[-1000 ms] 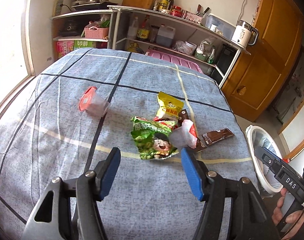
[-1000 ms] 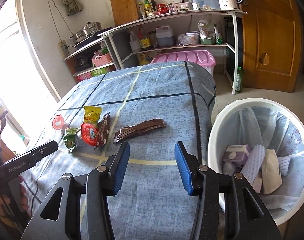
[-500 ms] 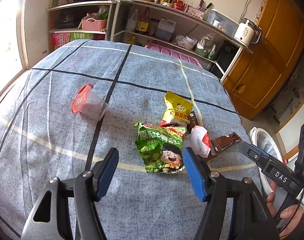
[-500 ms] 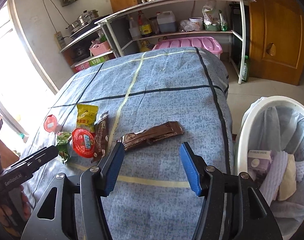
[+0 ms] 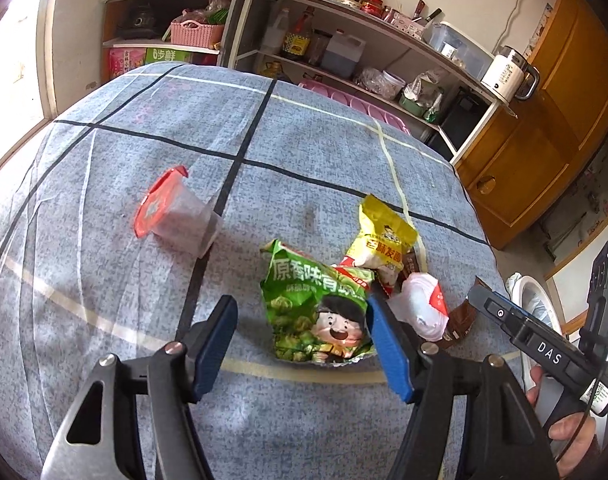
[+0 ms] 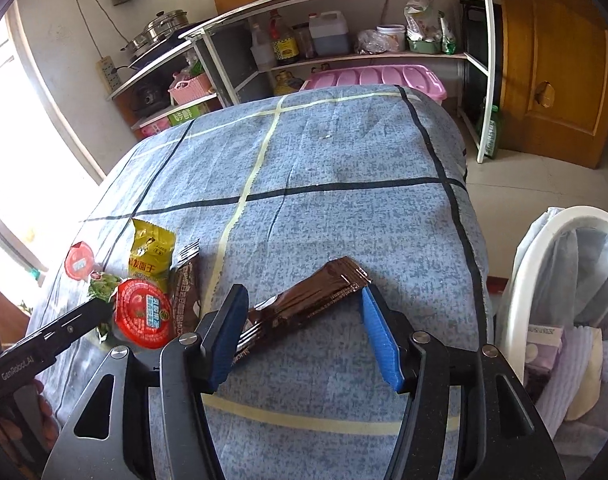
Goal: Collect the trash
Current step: 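Grasp the brown chocolate bar wrapper with the right tool while the left tool grasps the green snack bag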
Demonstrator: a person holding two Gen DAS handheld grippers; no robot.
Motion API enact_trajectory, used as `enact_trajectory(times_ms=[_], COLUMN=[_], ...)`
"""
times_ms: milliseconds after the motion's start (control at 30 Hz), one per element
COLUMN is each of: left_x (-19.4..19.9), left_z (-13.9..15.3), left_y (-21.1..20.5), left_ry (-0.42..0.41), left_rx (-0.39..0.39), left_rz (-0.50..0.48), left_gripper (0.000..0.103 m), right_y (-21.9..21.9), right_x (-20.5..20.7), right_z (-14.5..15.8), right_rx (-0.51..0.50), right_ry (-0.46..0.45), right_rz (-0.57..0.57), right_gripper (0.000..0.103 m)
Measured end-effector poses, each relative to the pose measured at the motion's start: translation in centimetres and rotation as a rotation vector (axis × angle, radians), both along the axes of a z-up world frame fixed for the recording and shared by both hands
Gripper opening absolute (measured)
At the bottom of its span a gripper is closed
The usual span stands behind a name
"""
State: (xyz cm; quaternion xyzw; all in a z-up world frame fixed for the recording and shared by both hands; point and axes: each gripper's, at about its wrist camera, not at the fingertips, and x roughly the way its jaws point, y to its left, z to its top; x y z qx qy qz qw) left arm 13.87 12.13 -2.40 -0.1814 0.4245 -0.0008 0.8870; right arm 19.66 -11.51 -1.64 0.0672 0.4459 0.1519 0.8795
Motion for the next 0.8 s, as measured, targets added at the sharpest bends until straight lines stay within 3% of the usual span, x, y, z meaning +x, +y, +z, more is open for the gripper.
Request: enact_trajectory(times_ms=[333,400,433,567,800], left_x=[0.8,0.9,1.0,1.0,0.9], left_z=[-0.7,-0.7,-0.7,-0.7,-0.7], left_y=[1.4,1.3,1.3,1.2,1.7], left_ry=[0.010,0.005,0.003,0.000,-0.009], left_rx=[0.004,0.008,0.009,0.019,0.002], left_rz=[0.038,0.039,0.037,0.035,0.041], left_gripper=[0.069,0.068,0.068,0.056,0.049], right_y=[0.4,0.5,0.6,0.4,0.0], right_x=[0.1,0.0,0.0,0.0,-0.1], right_z=[-0.3,-0.3,-0.3,-0.4,-0.5], right_rx=[-0.018,-0.039,-0.056,-0.060,-0.037], right_ry=[-0.015,-0.022,-0.026,-0.027,-0.028], right_rz=[-0.027,-0.027,-0.031,-0.034,-0.044], right_gripper=[0.059,0.054,0.046,0.032,0.024])
